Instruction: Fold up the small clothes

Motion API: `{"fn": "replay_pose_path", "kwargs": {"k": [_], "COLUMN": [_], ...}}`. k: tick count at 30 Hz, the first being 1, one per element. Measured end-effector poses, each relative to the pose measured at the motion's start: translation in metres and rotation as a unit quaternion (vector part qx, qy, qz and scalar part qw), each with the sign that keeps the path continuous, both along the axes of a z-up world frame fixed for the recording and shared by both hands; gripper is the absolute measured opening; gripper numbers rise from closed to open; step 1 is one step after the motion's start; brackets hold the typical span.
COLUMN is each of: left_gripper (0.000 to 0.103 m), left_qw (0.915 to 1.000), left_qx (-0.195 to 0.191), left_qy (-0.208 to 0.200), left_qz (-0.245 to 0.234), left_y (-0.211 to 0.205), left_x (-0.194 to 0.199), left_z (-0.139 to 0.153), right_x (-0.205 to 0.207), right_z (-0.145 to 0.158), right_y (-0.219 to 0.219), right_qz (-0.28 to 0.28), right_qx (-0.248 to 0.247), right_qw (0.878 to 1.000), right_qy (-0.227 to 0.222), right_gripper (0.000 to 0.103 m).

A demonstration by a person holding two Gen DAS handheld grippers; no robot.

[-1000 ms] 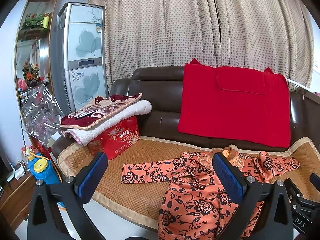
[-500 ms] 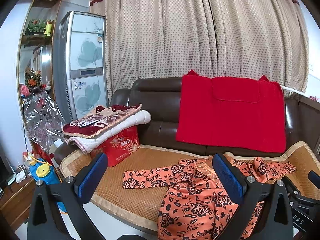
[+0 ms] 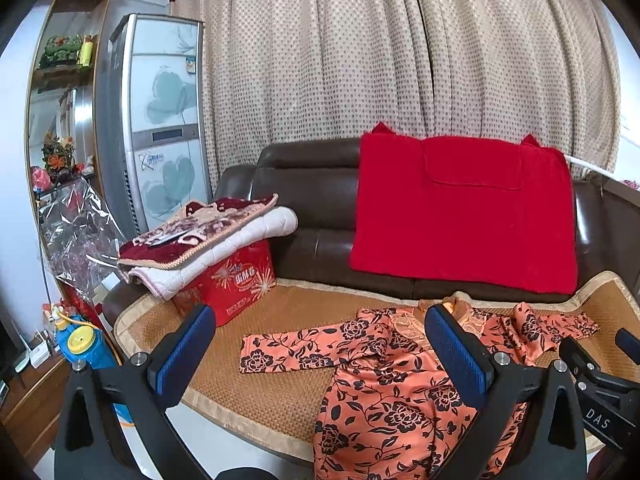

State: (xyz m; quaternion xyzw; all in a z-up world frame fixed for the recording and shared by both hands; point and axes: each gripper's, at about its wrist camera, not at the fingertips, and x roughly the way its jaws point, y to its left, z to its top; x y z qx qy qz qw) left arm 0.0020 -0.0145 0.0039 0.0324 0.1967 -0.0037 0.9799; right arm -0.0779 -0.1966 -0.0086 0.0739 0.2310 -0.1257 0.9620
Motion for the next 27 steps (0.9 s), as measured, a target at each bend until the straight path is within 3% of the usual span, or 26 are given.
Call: {"fn": "replay_pose_path", "kwargs": {"k": [12,22,24,27], "left_gripper": [0.103,0.103,0.103,0.103], "left_qw": [0.9997,0.9982,0.9968,0.9875], "left_qx": [0.014,0.036,0.038,0.033], "left_qy": [0.022,0.048,0.067,0.142], "left_qz": [0.001,-0.008,-0.019,-0.060], "left_y": [-0.013,-0.042,-0.052,-0.077], "left_x": [0.031,0.073,0.091,0.138], "left_z": [-0.015,-0.040,-0.053,-0.093], "right_x": [0.037,0.070,0.081,0.103], "right_z": [-0.013,-0.032,-0.040,-0.059], "right_y": [-0.001,-0.029,-0.042,-0.077], "right_qz": [0.009,-0.006,-0.008,-0.019], "right_qx": [0.008,0.022,0.036,0.073], "right_qw": [1.000,0.999,0.999,0.997], "right_qy": [0.011,0.023,0.023,0.023], "right_gripper": [0.103,0.103,0.103,0.103]}}
